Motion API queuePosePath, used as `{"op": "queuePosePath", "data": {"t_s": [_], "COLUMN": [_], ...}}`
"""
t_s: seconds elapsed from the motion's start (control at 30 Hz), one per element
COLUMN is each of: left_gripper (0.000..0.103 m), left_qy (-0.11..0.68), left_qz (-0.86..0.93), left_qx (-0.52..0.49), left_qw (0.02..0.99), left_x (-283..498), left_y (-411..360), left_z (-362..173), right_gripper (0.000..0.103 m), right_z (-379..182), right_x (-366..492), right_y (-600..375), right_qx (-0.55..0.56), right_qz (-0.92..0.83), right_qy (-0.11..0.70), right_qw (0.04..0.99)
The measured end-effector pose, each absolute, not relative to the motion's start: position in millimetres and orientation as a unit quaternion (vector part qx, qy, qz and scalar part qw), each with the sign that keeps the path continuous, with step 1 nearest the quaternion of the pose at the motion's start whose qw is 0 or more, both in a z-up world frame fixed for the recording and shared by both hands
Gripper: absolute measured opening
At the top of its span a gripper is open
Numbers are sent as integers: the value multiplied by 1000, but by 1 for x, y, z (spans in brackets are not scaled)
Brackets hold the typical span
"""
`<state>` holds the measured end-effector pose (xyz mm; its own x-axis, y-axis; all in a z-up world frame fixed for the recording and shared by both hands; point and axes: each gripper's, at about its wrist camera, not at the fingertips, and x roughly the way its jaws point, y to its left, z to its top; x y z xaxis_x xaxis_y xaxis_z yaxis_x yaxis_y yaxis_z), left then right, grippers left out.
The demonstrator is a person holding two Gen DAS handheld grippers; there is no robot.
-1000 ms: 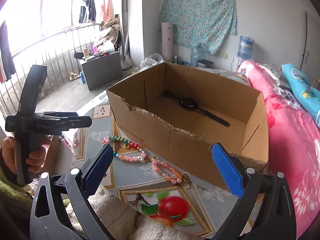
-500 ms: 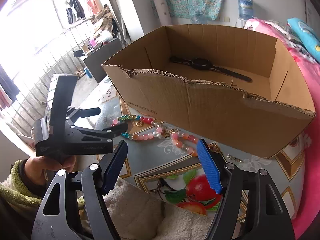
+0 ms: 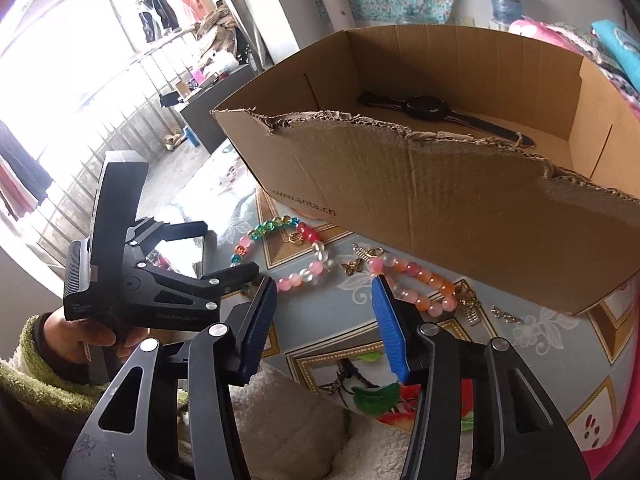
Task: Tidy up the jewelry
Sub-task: 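Move the right gripper back to the multicolour bead bracelet, then close the right gripper on the multicolour bead bracelet and lift it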
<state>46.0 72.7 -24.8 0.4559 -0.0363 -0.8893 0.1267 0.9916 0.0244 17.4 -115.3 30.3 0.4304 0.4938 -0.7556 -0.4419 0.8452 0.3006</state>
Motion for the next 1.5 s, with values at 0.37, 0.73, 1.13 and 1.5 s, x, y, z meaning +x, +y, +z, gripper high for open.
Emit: {"op": "queuePosePath", "data": {"t_s": [0.37,0.73,1.13,1.5], "left_gripper": [99,99,99,99], "left_qy": [514,510,511,511], "left_qz": [-47,-49,-50,-50], "left_qx": [43,43,44,44], "left_qw": [855,858,857,857], "left_x": [51,47,47,47], "left_y": [75,73,73,73], "left_z": [-27,-26,-26,-26], "right_gripper": [26,24,15,9], "right_z": [9,-1,0,-5], "right_x": [43,53,54,55], "right_y": [-99,-84,-57,-50], "right_qx": [85,68,28,33], "right_qz": [288,255,236,239], "right_qy": [504,516,510,517], "right_qw": [810,815,827,821]}}
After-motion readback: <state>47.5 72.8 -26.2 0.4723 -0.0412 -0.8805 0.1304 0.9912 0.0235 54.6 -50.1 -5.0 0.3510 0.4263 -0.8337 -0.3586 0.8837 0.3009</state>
